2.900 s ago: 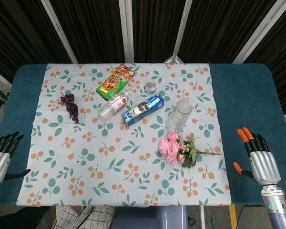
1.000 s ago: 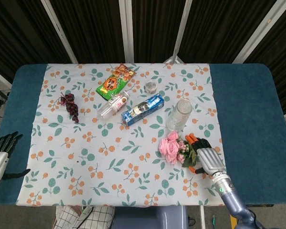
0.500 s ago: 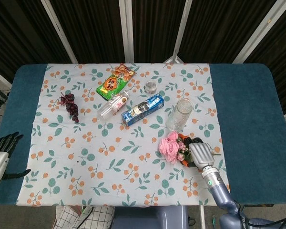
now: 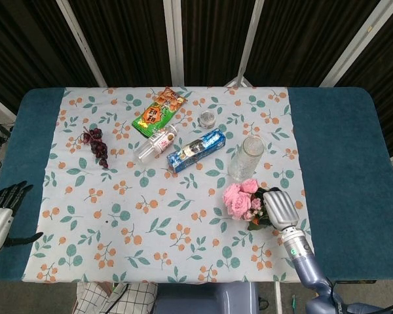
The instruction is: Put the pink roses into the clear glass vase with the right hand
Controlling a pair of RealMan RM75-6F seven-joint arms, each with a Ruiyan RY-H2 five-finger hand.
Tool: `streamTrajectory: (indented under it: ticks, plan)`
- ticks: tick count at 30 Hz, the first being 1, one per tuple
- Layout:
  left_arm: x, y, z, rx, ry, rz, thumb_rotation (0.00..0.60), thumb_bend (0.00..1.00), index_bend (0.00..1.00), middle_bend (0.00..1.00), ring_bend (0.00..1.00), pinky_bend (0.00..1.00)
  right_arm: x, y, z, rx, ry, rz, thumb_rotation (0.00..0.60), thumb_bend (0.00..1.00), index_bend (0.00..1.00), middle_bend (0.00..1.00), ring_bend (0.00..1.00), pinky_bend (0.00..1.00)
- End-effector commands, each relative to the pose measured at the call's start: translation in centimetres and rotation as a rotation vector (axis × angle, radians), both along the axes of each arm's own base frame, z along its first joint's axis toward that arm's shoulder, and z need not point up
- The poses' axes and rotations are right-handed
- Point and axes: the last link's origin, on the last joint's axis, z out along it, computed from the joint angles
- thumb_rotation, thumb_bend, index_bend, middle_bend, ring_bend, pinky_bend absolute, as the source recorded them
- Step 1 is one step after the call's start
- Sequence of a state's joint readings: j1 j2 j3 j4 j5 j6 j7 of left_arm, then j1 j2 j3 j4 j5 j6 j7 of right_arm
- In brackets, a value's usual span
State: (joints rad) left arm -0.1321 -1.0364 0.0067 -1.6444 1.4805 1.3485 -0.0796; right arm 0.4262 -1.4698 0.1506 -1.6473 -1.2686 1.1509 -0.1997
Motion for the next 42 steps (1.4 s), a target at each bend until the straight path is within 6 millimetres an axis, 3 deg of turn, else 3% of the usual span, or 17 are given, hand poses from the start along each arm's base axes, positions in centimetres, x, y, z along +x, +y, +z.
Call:
streamTrajectory:
  ticks: [1, 11, 15, 18, 23, 31, 42]
  plan:
    - [0.0, 0.0, 0.0, 0.000, -0.001, -0.001, 0.600, 0.00, 0.00, 0.00, 0.00, 0.00, -0.1, -0.3, 2.9, -0.066, -0.061, -0.022, 0.600, 0.32, 0.59, 0.46, 0.57, 0.35]
    - [0.1, 0.0, -0.2, -0.003, 0.005, -0.005, 0.600, 0.00, 0.00, 0.00, 0.00, 0.00, 0.9, -4.1, 12.7, -0.378, -0.400, -0.066, 0.600, 0.32, 0.59, 0.46, 0.57, 0.35]
    - [0.2, 0.0, -0.3, -0.004, 0.010, -0.009, 0.600, 0.00, 0.00, 0.00, 0.00, 0.00, 1.9, -5.9, 15.6, -0.496, -0.552, -0.041, 0.600, 0.32, 0.59, 0.46, 0.57, 0.35]
    - [0.2, 0.0, -0.4, -0.006, 0.013, -0.010, 0.600, 0.00, 0.00, 0.00, 0.00, 0.00, 2.8, -7.1, 16.7, -0.549, -0.728, -0.051, 0.600, 0.32, 0.59, 0.46, 0.57, 0.35]
    - [0.2, 0.0, -0.4, -0.008, 0.013, -0.009, 0.600, 0.00, 0.00, 0.00, 0.00, 0.00, 4.2, -9.1, 16.9, -0.571, -0.889, -0.071, 0.600, 0.32, 0.59, 0.46, 0.57, 0.35]
    - [0.1, 0.0, -0.4, -0.012, 0.013, -0.004, 0.600, 0.00, 0.00, 0.00, 0.00, 0.00, 7.9, -12.1, 15.6, -0.575, -1.042, -0.031, 0.600, 0.32, 0.57, 0.46, 0.57, 0.35]
    - [0.0, 0.1, -0.4, -0.015, 0.006, 0.004, 0.600, 0.00, 0.00, 0.00, 0.00, 0.00, 11.7, -15.2, 13.7, -0.558, -1.080, -0.015, 0.600, 0.32, 0.57, 0.46, 0.57, 0.35]
